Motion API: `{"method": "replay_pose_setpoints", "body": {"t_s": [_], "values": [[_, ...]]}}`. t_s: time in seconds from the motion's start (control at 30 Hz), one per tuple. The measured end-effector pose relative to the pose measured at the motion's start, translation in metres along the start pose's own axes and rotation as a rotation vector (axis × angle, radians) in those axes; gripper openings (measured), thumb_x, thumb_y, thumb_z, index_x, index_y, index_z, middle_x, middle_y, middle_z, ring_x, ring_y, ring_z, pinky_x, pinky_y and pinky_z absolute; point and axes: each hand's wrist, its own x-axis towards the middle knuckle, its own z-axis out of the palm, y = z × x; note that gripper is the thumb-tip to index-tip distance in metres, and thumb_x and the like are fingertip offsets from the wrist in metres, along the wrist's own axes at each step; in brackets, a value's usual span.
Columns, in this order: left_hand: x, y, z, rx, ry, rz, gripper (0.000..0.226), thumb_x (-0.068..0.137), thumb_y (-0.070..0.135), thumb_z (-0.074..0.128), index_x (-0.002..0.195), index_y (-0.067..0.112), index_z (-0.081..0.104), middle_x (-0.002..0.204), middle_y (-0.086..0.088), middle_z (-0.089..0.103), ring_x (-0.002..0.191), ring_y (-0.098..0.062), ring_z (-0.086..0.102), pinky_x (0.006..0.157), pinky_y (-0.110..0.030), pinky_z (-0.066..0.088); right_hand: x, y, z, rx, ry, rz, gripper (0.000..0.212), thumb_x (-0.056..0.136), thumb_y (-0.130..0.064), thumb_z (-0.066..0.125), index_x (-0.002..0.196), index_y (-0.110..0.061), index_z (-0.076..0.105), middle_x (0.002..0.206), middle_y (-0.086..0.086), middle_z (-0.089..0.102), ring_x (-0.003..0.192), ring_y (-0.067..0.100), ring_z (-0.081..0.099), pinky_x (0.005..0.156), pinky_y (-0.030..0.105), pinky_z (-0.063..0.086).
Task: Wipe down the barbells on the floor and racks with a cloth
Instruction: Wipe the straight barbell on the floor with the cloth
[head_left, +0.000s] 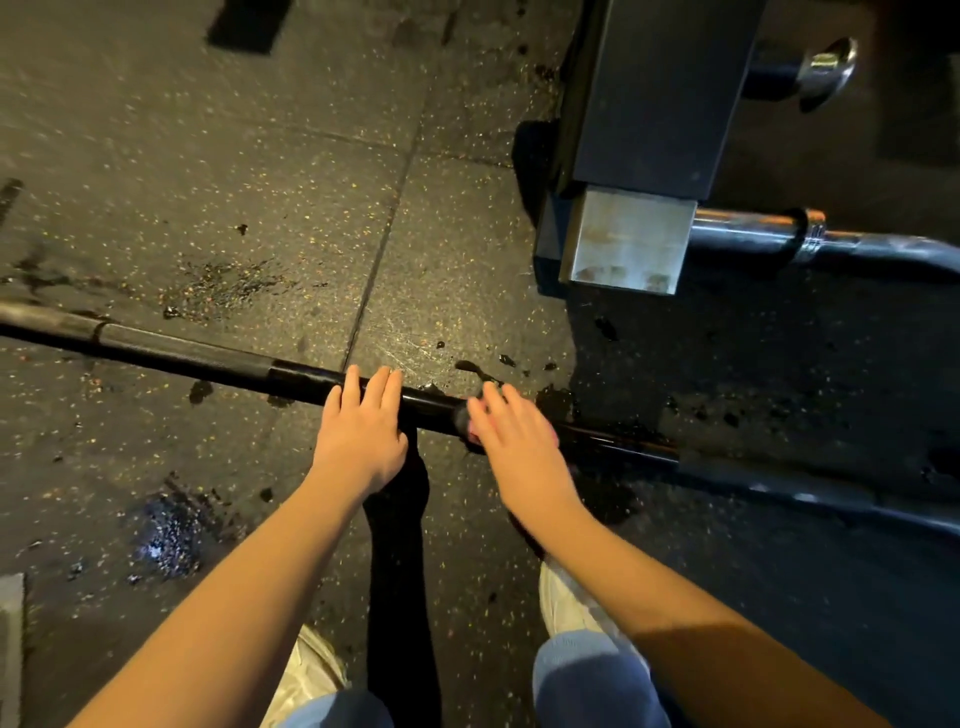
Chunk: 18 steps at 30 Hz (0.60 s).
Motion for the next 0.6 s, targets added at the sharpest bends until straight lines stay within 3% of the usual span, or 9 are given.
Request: {"method": "replay_pose_setpoints", "body": {"t_s": [0.1,0.17,0.27,0.37,0.47,0.6], "values": [[0.001,-0.001,-0.002,-0.016,-0.004,0.013,0.073,0.097,0.034,0.040,0.154,0.010,0.001,0.162,-0.005,0.002,0.147,-0.036,-0.003,0.119,-0.044,0.011,0.013,-0.012,0.000,-0.102,0.009,-0.076,0.082,0.080,-0.018,0.066,0.150,-0.011,0.026,0.155,0.015,0.028,0.142,0.032,0.028,0.116,0.042,0.025],[-0.001,-0.003,-0.001,-0.012,-0.013,0.023,0.073,0.098,0.035,0.039,0.154,0.010,-0.001,0.162,-0.006,0.000,0.147,-0.036,-0.003,0.119,-0.044,0.011,-0.007,0.011,-0.001,-0.166,-0.032,-0.148,0.088,0.076,-0.016,0.069,0.150,-0.010,0.023,0.156,0.016,0.027,0.142,0.034,0.028,0.117,0.044,0.022],[-0.004,-0.005,0.006,-0.019,0.043,0.041,0.070,0.099,0.040,0.035,0.154,0.010,0.003,0.162,-0.007,0.005,0.147,-0.037,0.000,0.119,-0.046,0.013,-0.046,0.054,-0.007,-0.183,-0.068,-0.137,0.098,0.054,-0.013,0.085,0.143,-0.008,0.042,0.148,0.019,0.041,0.130,0.037,0.046,0.109,0.046,0.031],[-0.002,-0.003,0.013,-0.014,0.114,0.016,0.069,0.098,0.050,0.030,0.151,0.007,0.023,0.158,-0.010,0.024,0.145,-0.040,0.014,0.115,-0.050,0.021,-0.058,0.067,-0.003,-0.106,-0.081,-0.014,0.095,0.046,-0.008,0.090,0.134,-0.008,0.054,0.140,0.021,0.049,0.122,0.038,0.055,0.100,0.047,0.041],[0.003,0.003,0.016,-0.013,0.114,-0.014,0.071,0.095,0.050,0.045,0.146,0.003,0.035,0.152,-0.014,0.036,0.142,-0.044,0.021,0.112,-0.054,0.024,-0.025,0.037,0.002,0.033,-0.029,0.016,0.099,0.051,-0.004,0.085,0.140,-0.007,0.041,0.143,0.019,0.044,0.128,0.037,0.047,0.093,0.046,0.052],[0.006,0.007,0.014,0.016,0.108,-0.047,0.068,0.092,0.047,0.053,0.140,0.000,0.044,0.144,-0.017,0.046,0.137,-0.046,0.030,0.107,-0.057,0.029,0.014,0.003,0.000,0.002,0.020,-0.101,0.094,0.068,-0.019,0.079,0.147,-0.011,0.028,0.151,0.013,0.037,0.138,0.031,0.036,0.111,0.040,0.036]]}}
